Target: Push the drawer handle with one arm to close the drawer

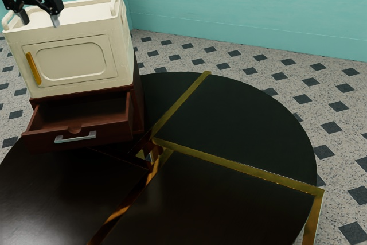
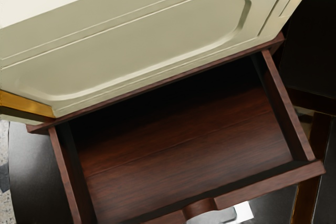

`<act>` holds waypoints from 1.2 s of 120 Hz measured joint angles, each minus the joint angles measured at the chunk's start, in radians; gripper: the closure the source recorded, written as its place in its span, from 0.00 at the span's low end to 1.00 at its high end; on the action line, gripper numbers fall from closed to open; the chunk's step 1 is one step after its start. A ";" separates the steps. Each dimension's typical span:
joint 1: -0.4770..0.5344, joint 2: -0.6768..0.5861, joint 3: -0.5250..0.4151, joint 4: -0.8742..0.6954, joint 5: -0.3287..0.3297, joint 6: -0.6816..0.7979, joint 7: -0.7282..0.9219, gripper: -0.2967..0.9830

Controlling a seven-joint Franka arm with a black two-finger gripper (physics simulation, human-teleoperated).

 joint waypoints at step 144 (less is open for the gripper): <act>0.312 -0.326 -0.421 -1.174 -0.145 0.682 -0.224 0.25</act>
